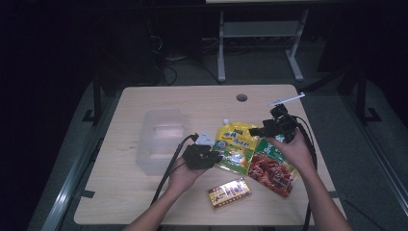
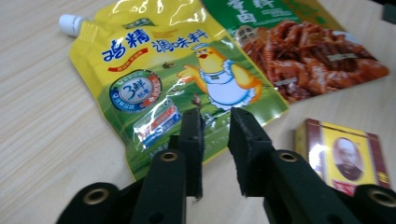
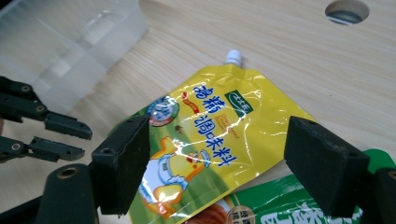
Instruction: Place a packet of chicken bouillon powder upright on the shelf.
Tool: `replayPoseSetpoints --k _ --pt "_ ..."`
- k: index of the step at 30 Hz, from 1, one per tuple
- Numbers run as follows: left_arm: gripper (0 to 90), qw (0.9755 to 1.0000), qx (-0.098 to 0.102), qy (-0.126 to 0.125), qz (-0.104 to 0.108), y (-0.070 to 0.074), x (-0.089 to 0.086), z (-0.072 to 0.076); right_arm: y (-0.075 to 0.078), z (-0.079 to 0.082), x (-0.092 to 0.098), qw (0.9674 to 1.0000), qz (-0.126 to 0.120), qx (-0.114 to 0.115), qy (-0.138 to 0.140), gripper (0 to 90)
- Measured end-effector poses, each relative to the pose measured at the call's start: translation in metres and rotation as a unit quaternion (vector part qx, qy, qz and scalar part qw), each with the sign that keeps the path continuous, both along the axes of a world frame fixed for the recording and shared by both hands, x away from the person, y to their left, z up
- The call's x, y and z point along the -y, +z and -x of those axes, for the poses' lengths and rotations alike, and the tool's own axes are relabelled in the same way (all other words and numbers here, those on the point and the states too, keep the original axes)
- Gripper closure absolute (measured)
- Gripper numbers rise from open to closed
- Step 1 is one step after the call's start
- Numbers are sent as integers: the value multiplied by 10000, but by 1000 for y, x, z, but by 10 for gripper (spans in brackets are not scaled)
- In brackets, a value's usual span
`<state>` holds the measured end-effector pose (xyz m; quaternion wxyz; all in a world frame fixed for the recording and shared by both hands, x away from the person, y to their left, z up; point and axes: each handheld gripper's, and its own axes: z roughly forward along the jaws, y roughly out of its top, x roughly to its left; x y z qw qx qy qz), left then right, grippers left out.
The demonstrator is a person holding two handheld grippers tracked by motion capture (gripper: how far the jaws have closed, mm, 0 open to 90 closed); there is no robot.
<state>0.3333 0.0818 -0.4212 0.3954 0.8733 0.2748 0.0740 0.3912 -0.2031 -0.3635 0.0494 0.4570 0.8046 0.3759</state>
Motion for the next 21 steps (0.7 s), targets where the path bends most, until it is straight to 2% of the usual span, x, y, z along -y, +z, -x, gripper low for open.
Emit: replayPoseSetpoints --k 2,5,9,11,12,15,20,21 --pt "785 10000 -3 48 -41 -2 3 -2 -4 -5 -2 10000 31 -39 -12 227" --pt "831 9996 68 176 -211 -6 7 -8 -13 -14 -4 9998 89 -123 -94 229" --pt "889 9990 16 237 -379 -11 8 -13 -23 -24 -4 9994 174 -256 -173 249" --pt "894 9987 9 274 -424 -13 11 -13 -25 -26 -4 9991 182 -318 -211 251" --pt "896 9985 -12 326 -446 -14 13 -13 -34 -32 -3 9982 220 -473 -286 251" --pt "896 9979 -47 453 -468 -18 23 -12 -42 -36 -2 9974 212 -584 -352 267" --pt "896 9967 -86 603 -534 -21 26 -15 -51 -41 -1 9963 246 -705 -437 267" --pt "896 9962 -67 606 -616 -22 26 -16 -55 -42 1 9956 220 -774 -483 270"
